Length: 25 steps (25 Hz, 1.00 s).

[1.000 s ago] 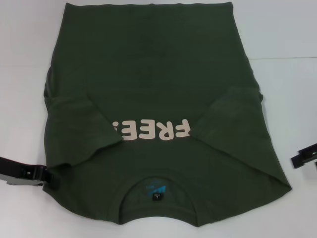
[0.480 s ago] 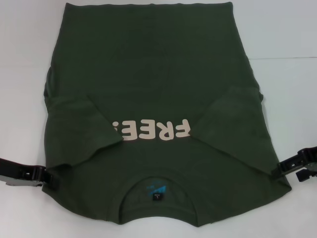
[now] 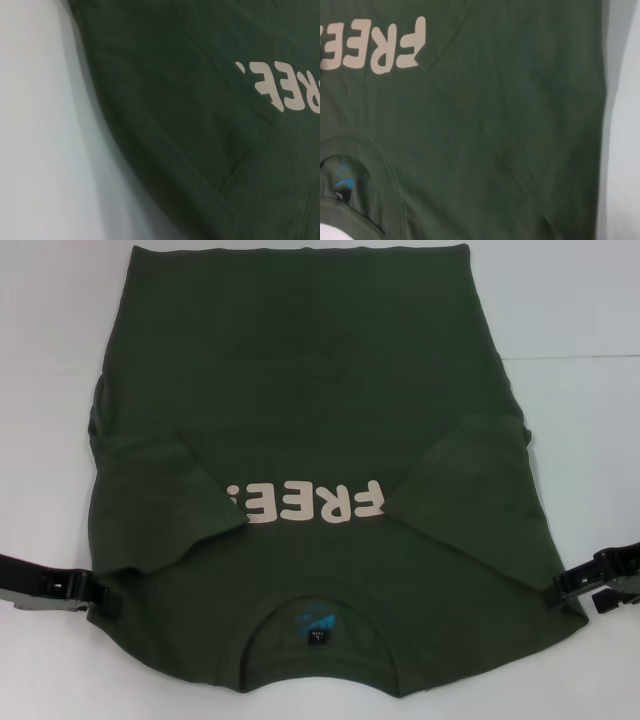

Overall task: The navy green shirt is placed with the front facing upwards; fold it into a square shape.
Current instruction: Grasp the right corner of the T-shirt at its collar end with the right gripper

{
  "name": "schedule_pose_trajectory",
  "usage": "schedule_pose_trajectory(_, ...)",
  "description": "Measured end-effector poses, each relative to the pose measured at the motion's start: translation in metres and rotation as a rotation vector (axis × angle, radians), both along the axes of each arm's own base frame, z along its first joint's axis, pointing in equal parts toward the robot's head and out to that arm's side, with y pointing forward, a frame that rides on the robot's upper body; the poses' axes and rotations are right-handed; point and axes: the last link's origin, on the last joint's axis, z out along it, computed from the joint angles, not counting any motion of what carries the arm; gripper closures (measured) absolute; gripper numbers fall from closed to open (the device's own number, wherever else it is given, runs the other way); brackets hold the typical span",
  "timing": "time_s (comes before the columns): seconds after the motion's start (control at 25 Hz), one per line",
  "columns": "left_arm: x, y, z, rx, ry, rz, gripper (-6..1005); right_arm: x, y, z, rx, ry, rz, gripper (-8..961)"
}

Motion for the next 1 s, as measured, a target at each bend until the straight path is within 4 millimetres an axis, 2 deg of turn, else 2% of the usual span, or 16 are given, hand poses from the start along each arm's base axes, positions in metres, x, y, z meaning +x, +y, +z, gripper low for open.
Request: schedule_pose_trajectory(1.0,0.002,0.003,0.0,0.002,0.004,-0.007,950,-0.001,0.002,-0.013,0.002,0.007,0.008,73)
